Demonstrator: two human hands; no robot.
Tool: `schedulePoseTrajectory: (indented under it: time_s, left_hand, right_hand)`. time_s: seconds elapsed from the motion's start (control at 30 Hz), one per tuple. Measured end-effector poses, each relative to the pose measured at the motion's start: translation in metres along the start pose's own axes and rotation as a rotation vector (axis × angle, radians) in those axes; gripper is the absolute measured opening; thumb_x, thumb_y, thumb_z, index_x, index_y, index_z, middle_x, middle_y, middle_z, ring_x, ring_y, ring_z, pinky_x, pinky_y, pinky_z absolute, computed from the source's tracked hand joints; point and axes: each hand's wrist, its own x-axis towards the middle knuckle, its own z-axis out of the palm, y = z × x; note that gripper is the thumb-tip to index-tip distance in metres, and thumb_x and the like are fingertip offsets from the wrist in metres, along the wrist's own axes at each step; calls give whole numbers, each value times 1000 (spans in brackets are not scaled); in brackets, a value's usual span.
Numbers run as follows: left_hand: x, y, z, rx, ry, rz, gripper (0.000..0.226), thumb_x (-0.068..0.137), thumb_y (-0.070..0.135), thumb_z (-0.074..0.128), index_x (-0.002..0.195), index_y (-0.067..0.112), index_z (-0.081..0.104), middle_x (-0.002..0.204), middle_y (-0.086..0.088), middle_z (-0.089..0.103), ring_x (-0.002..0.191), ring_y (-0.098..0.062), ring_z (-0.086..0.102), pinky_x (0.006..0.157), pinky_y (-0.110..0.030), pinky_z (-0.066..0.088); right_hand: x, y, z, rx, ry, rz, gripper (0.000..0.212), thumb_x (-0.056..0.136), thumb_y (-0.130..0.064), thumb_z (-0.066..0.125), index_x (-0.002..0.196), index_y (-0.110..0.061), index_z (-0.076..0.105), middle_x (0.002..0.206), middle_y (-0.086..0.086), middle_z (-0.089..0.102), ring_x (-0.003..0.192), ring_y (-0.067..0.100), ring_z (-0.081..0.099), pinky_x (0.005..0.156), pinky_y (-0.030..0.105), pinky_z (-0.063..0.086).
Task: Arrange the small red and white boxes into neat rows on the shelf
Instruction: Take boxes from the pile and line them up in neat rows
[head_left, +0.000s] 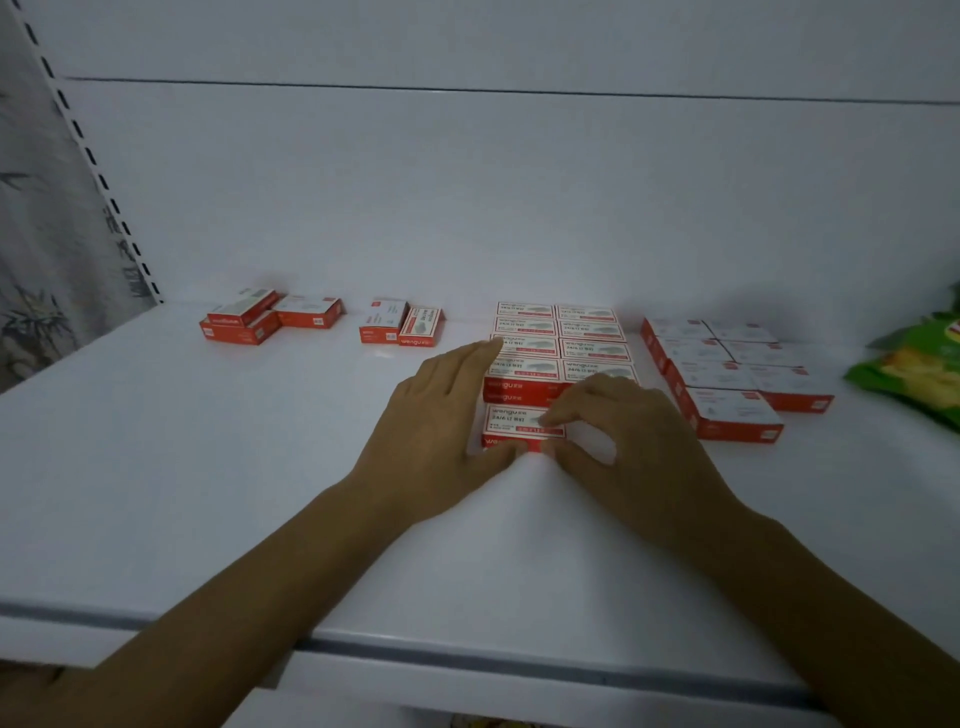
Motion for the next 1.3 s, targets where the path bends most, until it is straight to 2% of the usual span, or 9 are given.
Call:
schedulePoseTrajectory:
  time_s: [0.13, 0.3, 0.5, 0.67, 0.83, 1.07, 1.17, 1.3]
  left_hand:
    - [1, 0, 0, 8, -17, -24, 83, 79, 58, 57, 146, 24, 21, 150, 6, 30, 135, -15, 30, 107, -30, 20]
    - [1, 3, -3, 1, -19, -58, 77, 84, 51, 55, 146, 25, 18, 151, 6, 28, 136, -15, 28, 108, -30, 21]
    - [2, 3, -5, -26, -89, -143, 72, 89, 49, 48, 147, 26, 13, 153, 7, 22, 138, -15, 24, 110, -34, 23]
    - [3, 5, -7, -72, -103, -158, 74, 87, 49, 51, 147, 26, 14, 153, 6, 23, 138, -16, 25, 110, -35, 24]
    - [3, 7, -9, -132, -115, -184, 79, 82, 53, 56, 146, 30, 15, 153, 8, 23, 138, -16, 26, 109, -38, 25]
    - [0, 10, -13, -180, -114, -174, 77, 83, 51, 57, 146, 29, 18, 152, 7, 26, 137, -17, 26, 109, -38, 25]
    - [-3, 11, -15, -169, -83, -141, 77, 83, 47, 59, 145, 26, 21, 150, 4, 30, 136, -19, 29, 108, -37, 26]
    - [-6, 15, -15, -122, -12, -103, 81, 83, 44, 61, 147, 20, 17, 152, -1, 27, 138, -22, 26, 110, -34, 21]
  right_hand:
    - [-2, 0, 4, 42, -35, -17, 47, 83, -46, 42, 94, -10, 70, 94, 7, 71, 84, 25, 67, 83, 35, 47]
    - [-1, -2, 2, 29, -98, 64, 43, 82, -44, 49, 108, -15, 67, 109, 4, 68, 100, 22, 63, 92, 28, 38]
    - [0, -4, 2, 23, -135, 99, 50, 80, -48, 44, 118, -19, 62, 122, -1, 61, 112, 16, 54, 96, 25, 36]
    - [1, -5, 3, 65, -103, 108, 48, 80, -45, 48, 115, -17, 63, 119, 2, 63, 110, 19, 57, 97, 30, 40]
    - [3, -1, -1, 141, 118, 201, 30, 87, -31, 58, 112, -16, 63, 114, 1, 64, 103, 14, 58, 93, 29, 45]
    - [4, -1, -2, 137, 95, 207, 23, 85, -28, 64, 105, -17, 64, 103, -2, 66, 91, 11, 60, 86, 32, 51]
    - [4, -7, -2, 157, 89, 208, 27, 85, -32, 64, 107, -17, 63, 105, -2, 66, 94, 12, 60, 86, 34, 51]
    - [3, -17, 1, 46, 34, 180, 44, 85, -37, 61, 124, -18, 52, 124, 3, 58, 111, 19, 55, 97, 40, 45]
